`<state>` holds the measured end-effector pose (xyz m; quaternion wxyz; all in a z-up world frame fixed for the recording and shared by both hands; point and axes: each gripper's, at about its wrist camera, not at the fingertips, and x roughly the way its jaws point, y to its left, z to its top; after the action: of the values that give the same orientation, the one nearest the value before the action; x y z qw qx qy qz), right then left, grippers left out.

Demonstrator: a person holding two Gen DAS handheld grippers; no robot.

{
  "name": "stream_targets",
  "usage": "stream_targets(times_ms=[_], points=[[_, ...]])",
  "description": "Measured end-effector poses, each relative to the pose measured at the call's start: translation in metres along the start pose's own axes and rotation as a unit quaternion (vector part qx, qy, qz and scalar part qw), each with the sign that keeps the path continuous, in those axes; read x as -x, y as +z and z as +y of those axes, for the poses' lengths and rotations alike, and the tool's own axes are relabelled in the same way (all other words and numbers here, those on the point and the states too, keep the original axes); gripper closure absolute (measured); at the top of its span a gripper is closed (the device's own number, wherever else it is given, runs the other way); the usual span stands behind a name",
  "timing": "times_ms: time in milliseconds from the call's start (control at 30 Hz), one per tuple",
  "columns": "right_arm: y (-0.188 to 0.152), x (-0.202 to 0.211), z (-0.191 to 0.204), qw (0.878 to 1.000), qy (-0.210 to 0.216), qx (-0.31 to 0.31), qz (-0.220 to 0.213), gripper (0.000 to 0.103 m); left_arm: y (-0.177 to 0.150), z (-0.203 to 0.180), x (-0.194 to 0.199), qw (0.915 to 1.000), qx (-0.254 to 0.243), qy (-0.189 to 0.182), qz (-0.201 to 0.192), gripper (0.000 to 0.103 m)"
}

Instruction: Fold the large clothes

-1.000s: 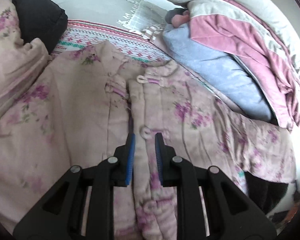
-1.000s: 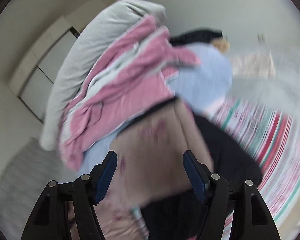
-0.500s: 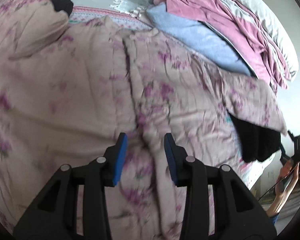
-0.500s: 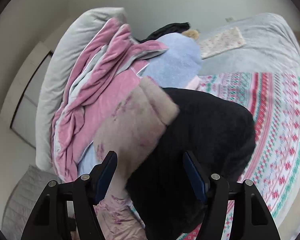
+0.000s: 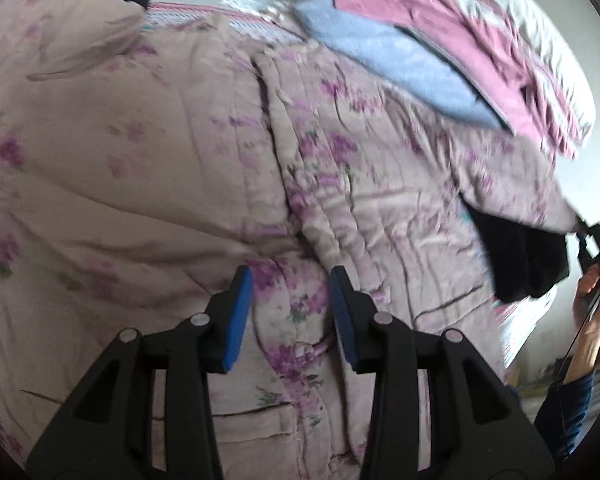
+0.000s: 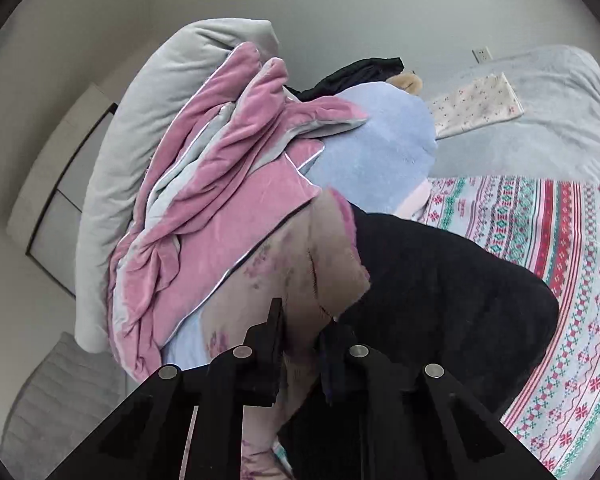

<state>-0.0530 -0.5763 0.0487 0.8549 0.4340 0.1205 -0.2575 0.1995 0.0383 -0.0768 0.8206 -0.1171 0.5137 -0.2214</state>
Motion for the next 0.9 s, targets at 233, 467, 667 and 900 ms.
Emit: stream_targets(times_ms=[233,467,667,900], points=[[-0.067,0.044,0.170,0.961,0.087,0.245,-0.093,0.090,0.020,0.045,0.054,0.9963,0.042,0.029,-0.069,0.061],[-0.246,0.030,0.319,0.866,0.188,0.461,-0.040,0.090,0.029,0.103,0.083,0.9858,0.111,0.069,-0.105,0.061],[-0.446,-0.077,0.325,0.764,0.137,0.612,0.154,0.089,0.027,0.118,0.089,0.9847,0.125,0.064,-0.104,0.061],[-0.500,-0.105,0.335,0.792,0.140,0.566,0.182,0.088,0.028,0.119,0.088,0.9847,0.131,0.055,-0.101,0.061]])
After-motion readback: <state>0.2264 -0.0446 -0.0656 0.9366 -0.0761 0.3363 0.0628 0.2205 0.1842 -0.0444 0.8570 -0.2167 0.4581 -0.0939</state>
